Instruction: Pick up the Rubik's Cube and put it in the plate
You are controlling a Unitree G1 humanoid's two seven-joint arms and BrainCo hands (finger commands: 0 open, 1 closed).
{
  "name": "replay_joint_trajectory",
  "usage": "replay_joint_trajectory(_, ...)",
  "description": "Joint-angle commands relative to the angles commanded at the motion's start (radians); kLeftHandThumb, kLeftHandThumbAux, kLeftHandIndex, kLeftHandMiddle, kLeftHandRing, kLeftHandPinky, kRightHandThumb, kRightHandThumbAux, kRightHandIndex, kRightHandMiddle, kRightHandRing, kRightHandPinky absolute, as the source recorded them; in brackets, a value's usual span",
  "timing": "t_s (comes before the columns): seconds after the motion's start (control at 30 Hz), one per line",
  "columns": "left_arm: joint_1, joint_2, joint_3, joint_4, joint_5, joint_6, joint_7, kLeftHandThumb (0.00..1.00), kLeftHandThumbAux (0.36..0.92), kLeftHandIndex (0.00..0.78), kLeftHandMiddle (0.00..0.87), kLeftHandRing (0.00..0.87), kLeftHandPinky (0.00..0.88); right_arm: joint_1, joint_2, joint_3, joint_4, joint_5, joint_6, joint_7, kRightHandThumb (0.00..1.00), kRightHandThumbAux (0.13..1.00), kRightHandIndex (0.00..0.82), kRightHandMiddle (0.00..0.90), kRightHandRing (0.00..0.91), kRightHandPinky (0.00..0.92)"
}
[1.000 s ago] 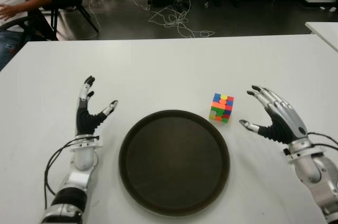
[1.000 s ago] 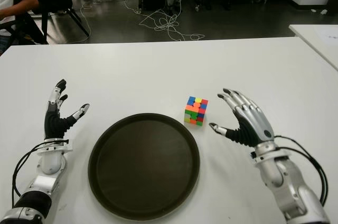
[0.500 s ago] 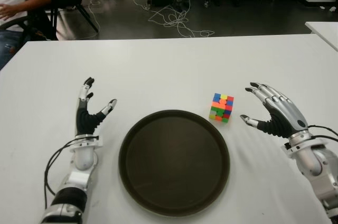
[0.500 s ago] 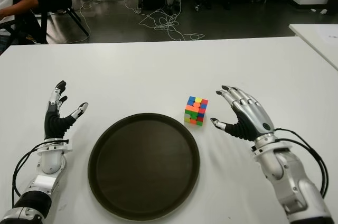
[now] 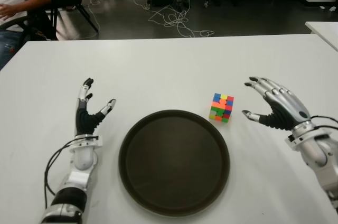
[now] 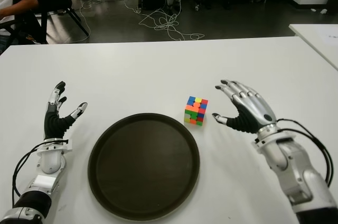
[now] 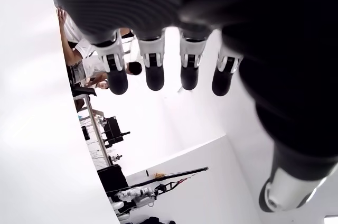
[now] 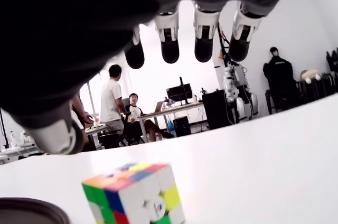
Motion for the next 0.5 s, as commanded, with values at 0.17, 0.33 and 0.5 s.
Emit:
replay_joint_trajectory(0.17,0.002,-0.001,0.003,-0.002,-0.008,0.003,-0.011,0.168,0.688,0.000,0.000,0.000,0.000,-0.030,-0.011,0.014,-0.005,-0.008,-0.006,0.012,0.389,0.507,0.000,0.000,0.000,0.000)
replay_joint_trajectory(0.33,0.007,-0.004,0.006,-0.006,-0.013,-0.003,-0.015,0.169,0.677,0.000,0.002,0.000,0.000,-0.056,-0.025,0.030,-0.014,-0.009,-0.003,0.046,0.404,0.513,0.000,0.000,0.000,0.000)
replay_joint_trajectory(0.5,0.010,-0.006,0.008,-0.009,-0.012,-0.009,-0.006,0.166,0.669,0.000,0.015,0.000,0.000,-0.077,-0.033,0.040,-0.029,-0.010,0.014,0.093,0.422,0.526,0.000,0.000,0.000,0.000)
